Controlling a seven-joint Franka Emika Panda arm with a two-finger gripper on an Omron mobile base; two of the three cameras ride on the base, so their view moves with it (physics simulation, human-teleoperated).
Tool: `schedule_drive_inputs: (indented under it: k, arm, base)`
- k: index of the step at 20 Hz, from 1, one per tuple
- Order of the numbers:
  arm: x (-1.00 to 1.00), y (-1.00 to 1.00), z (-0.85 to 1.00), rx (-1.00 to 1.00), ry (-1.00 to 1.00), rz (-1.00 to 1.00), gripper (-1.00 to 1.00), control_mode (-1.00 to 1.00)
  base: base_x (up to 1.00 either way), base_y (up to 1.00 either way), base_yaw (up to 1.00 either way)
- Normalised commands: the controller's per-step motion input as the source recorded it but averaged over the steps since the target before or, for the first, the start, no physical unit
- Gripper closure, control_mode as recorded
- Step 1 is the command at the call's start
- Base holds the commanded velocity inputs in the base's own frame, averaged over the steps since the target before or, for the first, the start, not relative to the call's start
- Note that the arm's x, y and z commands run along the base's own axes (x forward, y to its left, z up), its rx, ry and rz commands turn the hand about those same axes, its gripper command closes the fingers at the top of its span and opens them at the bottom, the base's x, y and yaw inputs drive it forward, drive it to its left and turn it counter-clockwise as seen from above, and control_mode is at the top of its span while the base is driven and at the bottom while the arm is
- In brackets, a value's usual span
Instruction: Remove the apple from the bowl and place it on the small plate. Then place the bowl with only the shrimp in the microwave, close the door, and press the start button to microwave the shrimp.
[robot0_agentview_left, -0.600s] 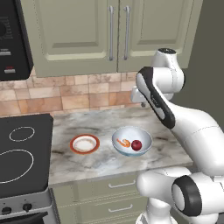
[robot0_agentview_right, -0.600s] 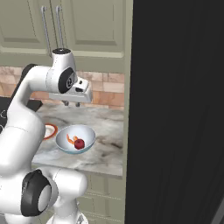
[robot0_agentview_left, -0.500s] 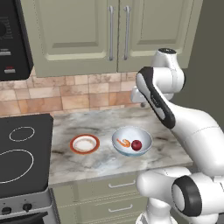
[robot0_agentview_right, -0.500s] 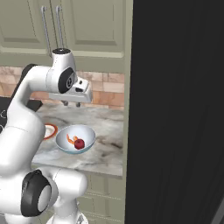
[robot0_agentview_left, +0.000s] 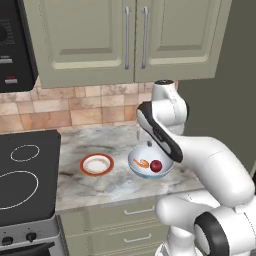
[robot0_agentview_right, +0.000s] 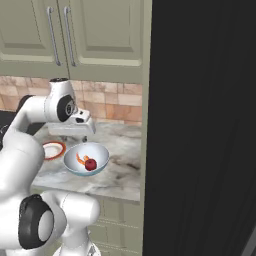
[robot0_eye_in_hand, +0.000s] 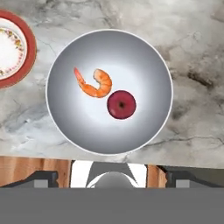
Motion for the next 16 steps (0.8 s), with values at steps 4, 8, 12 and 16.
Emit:
schedule_drive_inputs:
  k: [4, 8, 12, 16]
  arm:
    - [0.2, -0.16, -0.81, 0.0, 0.05, 0.02, -1.0, -1.0]
    - [0.36, -0.32, -0.78, 0.01, 0.0, 0.06, -1.0, -1.0]
    - [0.3, -0.05, -0.71, 0.0, 0.0, 0.04, -1.0, -1.0]
    - [0.29, 0.02, -0.53, 0.0, 0.0, 0.0, -1.0, -1.0]
  base:
    - [0.0, 0.0, 0.0]
    - [0.0, 0.0, 0.0]
    - [0.0, 0.0, 0.0]
    - [0.0, 0.0, 0.0]
